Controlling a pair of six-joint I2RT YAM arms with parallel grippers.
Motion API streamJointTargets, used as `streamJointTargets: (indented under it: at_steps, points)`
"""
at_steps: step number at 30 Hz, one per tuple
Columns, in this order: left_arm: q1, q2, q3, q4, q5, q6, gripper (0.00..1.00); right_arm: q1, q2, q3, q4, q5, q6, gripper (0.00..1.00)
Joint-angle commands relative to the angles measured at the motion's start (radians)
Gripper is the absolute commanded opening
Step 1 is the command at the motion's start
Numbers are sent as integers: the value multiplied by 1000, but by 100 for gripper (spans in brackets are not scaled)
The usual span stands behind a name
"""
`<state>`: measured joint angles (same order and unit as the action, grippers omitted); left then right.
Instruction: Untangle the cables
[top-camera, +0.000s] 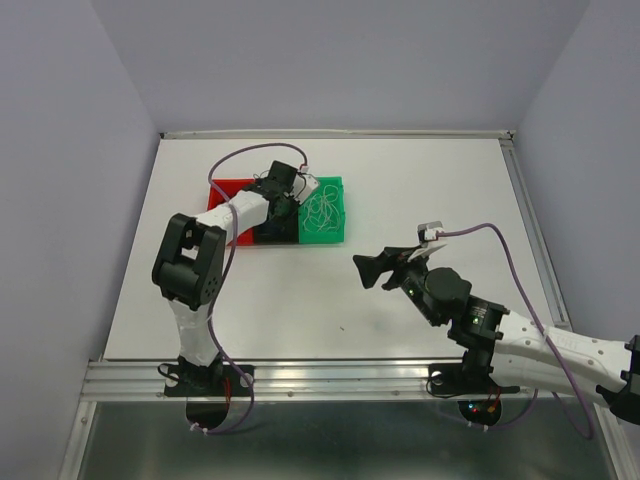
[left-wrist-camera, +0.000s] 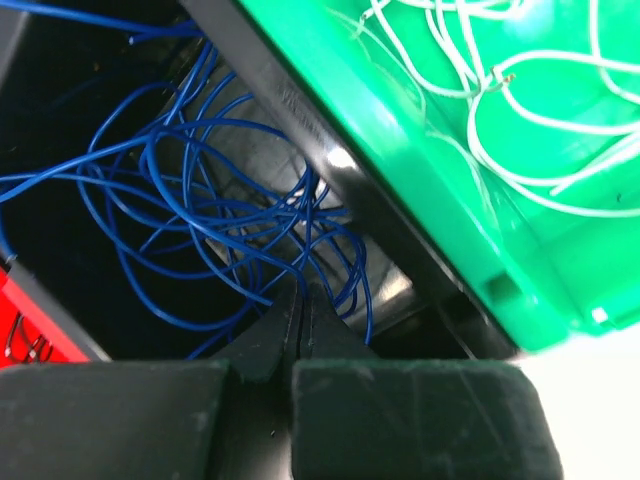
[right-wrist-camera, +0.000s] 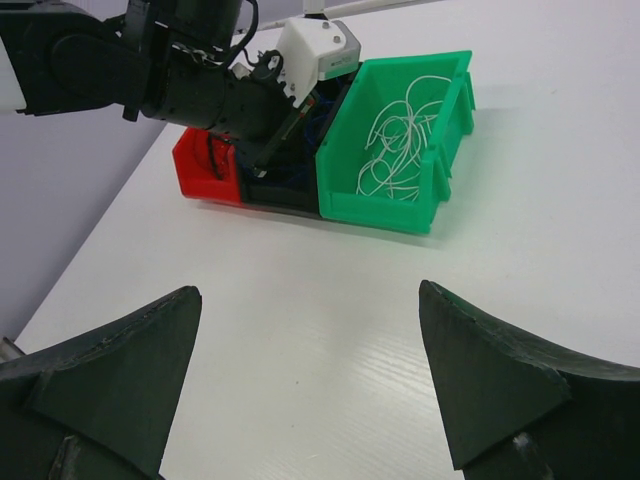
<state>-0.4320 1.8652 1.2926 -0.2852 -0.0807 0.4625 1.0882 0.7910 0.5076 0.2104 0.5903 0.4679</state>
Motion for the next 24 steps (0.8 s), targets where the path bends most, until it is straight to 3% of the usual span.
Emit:
streamJointTargets:
  at_steps: [1, 3, 5, 6, 8, 15, 20, 23, 24]
  points:
    - [1, 11, 33, 44, 1, -21, 0, 7, -22, -29, 50, 3, -12, 94]
    - [2, 6, 21, 57, -1, -28, 1, 7, -24, -29, 49, 5, -11, 94]
    - [9, -21, 14, 75, -1, -39, 8, 7, -24, -29, 49, 3, -14, 94]
    - [10, -34, 10, 78, 5, -42, 23, 7, -24, -30, 50, 3, -14, 94]
    - [15, -75, 7, 83, 12, -50, 36, 7, -24, -29, 50, 5, -14, 94]
    - [15, -228, -44, 72, 39, -71, 55, 7, -22, -29, 50, 3, -14, 94]
    - [15, -417, -121, 77, 76, -82, 59, 7, -32, -34, 50, 12, -31, 100]
    - [15, -565, -208, 116, 121, -93, 68, 7, -45, -41, 53, 60, -49, 100]
    - [15, -605, -235, 135, 125, -97, 77, 7, -59, -43, 53, 68, -57, 100]
